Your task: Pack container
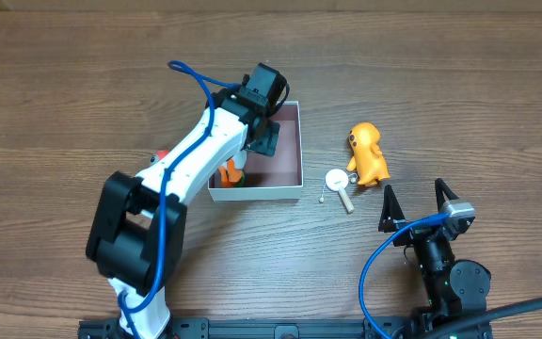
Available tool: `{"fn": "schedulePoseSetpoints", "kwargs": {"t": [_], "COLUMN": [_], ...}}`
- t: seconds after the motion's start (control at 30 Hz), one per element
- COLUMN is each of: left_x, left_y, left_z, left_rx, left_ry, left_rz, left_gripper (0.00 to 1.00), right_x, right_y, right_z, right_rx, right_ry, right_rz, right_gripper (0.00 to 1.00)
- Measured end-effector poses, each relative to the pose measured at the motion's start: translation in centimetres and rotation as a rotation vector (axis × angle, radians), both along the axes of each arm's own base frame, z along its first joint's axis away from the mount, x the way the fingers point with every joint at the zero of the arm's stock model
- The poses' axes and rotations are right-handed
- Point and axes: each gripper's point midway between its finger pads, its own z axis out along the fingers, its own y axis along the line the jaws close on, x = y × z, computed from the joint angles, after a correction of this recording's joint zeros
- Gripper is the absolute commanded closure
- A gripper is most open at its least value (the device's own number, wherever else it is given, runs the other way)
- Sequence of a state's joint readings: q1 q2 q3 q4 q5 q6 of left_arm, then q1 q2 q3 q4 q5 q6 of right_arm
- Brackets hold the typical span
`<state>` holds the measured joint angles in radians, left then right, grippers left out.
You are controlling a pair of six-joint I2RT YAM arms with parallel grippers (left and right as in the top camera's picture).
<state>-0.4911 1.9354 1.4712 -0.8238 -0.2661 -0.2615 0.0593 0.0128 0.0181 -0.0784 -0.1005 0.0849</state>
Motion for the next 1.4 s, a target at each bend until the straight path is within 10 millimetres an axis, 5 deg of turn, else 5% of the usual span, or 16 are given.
{"fn": "schedulePoseSetpoints", "kwargs": {"t": [0.07, 0.17, 0.27, 0.7, 1.03, 1.4], "left_x": [-0.2, -0.3, -0.4, -2.7, -0.8, -1.6], "left_y": [0.1, 0.2, 0.2, 3.1, 2.9, 3.4], "left_z": [-1.2, -1.5, -1.5, -0.9, 3.3, 3.4], "left_rx": [0.017, 0.028, 0.033, 0.175, 0.174, 0.162], "left_ry": [0.027, 0.037, 0.043, 0.132, 0.055, 0.066], "left_rz": [-0.010, -0.029, -0.031, -0.011, 0.054, 0.155], "left_gripper": [0.21, 0.73, 0.96, 0.96, 0.96, 0.96], "right_x": [0.0, 0.0, 0.0, 0.0, 0.0, 0.0], "right_y": [0.0, 0.0, 0.0, 0.0, 0.0, 0.0], "right_z": [0.0, 0.0, 0.0, 0.0, 0.0, 0.0], "right_rx": [0.000, 0.000, 0.000, 0.000, 0.000, 0.000], "right_ry": [0.000, 0.000, 0.000, 0.000, 0.000, 0.000], "right_rz": [0.000, 0.000, 0.000, 0.000, 0.000, 0.000], "right_gripper": [0.00, 0.00, 0.00, 0.00, 0.00, 0.00]}}
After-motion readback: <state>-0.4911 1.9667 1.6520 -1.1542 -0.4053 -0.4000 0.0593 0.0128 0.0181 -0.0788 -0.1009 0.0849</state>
